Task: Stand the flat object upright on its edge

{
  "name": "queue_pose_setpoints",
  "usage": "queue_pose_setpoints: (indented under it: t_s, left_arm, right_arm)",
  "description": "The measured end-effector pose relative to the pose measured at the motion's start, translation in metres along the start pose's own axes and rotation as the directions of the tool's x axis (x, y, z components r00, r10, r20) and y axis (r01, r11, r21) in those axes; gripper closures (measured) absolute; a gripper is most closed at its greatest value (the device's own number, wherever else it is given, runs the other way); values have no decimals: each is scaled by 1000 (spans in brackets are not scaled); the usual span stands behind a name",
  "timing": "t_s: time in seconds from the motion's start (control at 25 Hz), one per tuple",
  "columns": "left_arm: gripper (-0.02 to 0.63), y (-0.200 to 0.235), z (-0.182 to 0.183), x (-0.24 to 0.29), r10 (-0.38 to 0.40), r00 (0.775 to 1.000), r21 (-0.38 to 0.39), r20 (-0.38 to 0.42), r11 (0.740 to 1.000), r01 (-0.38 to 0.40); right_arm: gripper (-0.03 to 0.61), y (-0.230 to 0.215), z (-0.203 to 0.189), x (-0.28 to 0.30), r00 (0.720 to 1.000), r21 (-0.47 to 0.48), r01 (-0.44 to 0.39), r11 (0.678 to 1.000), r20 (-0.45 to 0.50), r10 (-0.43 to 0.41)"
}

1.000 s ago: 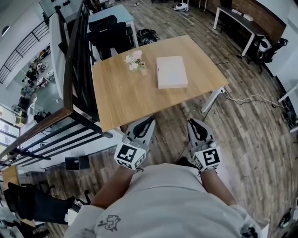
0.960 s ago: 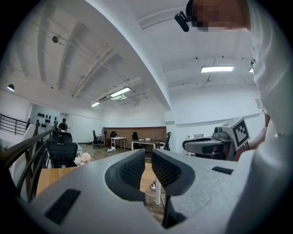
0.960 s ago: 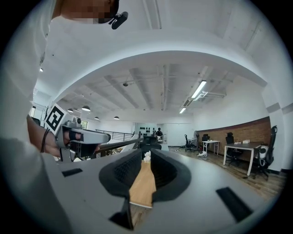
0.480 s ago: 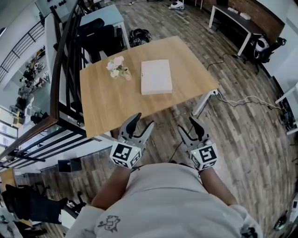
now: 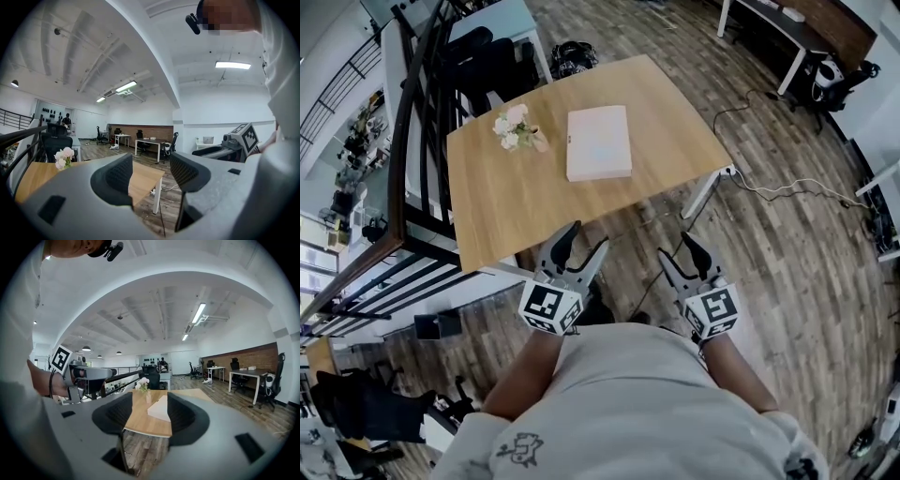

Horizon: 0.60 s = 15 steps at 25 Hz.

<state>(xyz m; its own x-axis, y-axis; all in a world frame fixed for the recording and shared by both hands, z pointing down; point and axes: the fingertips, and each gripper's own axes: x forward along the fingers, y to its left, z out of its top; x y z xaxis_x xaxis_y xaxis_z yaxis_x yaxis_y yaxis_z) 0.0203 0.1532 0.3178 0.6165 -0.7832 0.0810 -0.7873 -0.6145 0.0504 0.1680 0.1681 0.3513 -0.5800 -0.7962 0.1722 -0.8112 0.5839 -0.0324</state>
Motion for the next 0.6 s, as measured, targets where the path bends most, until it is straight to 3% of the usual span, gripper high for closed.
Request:
queue_pose_setpoints:
  t_s: [0.36, 0.6]
  left_arm:
    - [367, 9, -3, 38, -44, 999, -3, -10, 999, 44]
    - [367, 41, -1, 65, -56, 998, -10, -6, 998, 56]
  right_arm:
    - [336, -29, -4, 14, 999, 24, 40, 999, -12, -40]
    - [333, -43, 4, 48, 999, 6, 38, 999, -14, -38]
